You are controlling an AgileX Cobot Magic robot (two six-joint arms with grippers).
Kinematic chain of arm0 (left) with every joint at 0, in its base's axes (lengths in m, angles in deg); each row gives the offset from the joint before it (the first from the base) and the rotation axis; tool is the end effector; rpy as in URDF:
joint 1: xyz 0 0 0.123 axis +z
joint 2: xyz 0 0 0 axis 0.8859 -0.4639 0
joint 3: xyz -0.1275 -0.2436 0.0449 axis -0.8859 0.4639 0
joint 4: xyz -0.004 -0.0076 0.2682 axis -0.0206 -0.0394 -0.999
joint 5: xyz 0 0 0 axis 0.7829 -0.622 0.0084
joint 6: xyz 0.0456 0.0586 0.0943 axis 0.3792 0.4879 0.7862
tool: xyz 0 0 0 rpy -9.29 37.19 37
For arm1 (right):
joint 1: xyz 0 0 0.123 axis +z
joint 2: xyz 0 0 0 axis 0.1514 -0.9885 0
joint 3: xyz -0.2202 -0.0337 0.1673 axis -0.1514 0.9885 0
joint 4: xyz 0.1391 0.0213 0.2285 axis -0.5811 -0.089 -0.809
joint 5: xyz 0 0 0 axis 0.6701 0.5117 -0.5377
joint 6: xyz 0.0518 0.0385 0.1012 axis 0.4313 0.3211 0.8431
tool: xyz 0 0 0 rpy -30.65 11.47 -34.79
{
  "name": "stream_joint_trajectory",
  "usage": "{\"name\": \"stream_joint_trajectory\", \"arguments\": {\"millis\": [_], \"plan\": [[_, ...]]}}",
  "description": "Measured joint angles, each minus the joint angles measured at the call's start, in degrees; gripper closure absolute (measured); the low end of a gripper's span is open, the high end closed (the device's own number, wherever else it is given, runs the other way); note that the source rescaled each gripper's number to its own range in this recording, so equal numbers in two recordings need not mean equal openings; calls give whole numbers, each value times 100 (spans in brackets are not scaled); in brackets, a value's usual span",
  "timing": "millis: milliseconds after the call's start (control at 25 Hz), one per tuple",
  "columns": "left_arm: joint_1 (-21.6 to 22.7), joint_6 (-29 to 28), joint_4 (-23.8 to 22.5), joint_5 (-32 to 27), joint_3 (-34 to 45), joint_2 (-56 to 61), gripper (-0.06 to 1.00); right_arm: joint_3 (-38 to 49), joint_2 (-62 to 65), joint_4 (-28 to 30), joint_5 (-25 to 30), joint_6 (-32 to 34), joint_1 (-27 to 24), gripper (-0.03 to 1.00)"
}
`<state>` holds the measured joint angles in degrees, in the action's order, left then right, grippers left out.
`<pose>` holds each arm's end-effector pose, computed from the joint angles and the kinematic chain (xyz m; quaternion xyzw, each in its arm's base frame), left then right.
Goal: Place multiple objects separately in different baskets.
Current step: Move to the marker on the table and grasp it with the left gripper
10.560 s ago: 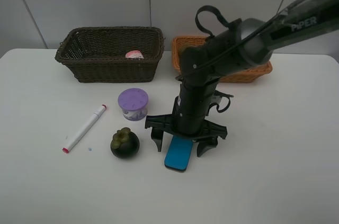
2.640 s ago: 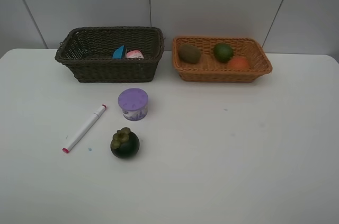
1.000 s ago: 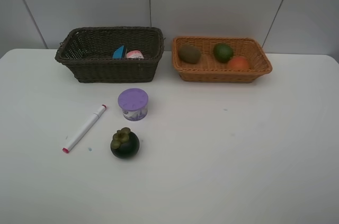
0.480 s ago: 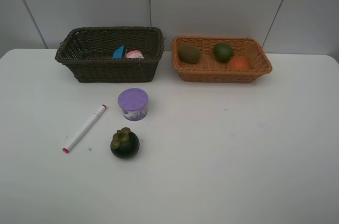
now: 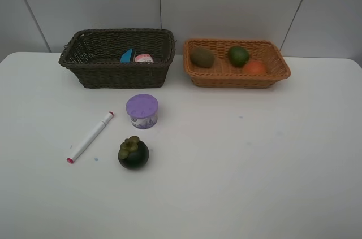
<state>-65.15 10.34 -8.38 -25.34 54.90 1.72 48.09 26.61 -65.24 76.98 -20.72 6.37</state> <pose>0.0402 -0.0065 0.2732 0.0150 0.8511 -0.0383 0.5234 0.0448 0.0104 0.2767 -0.1096 0.8522 0.0610 0.5079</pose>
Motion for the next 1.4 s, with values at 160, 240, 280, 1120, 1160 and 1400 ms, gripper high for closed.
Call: {"name": "stream_joint_trajectory", "arguments": {"millis": [160, 240, 280, 1120, 1160, 1400], "plan": [[0, 0, 0, 0, 0, 0, -5, 0, 67, 0, 0, 0, -803, -3], [0, 0, 0, 0, 0, 0, -5, 6, 193, 4, -14, 0, -1104, -3], [0, 0, 0, 0, 0, 0, -5, 6, 236, 4, -14, 0, -1248, -3], [0, 0, 0, 0, 0, 0, -5, 6, 251, -208, -21, -265, -1616, -3], [0, 0, 0, 0, 0, 0, -5, 6, 251, -203, -21, -259, -1616, -3], [0, 0, 0, 0, 0, 0, -5, 6, 251, -202, -21, -257, -1616, -3]]}}
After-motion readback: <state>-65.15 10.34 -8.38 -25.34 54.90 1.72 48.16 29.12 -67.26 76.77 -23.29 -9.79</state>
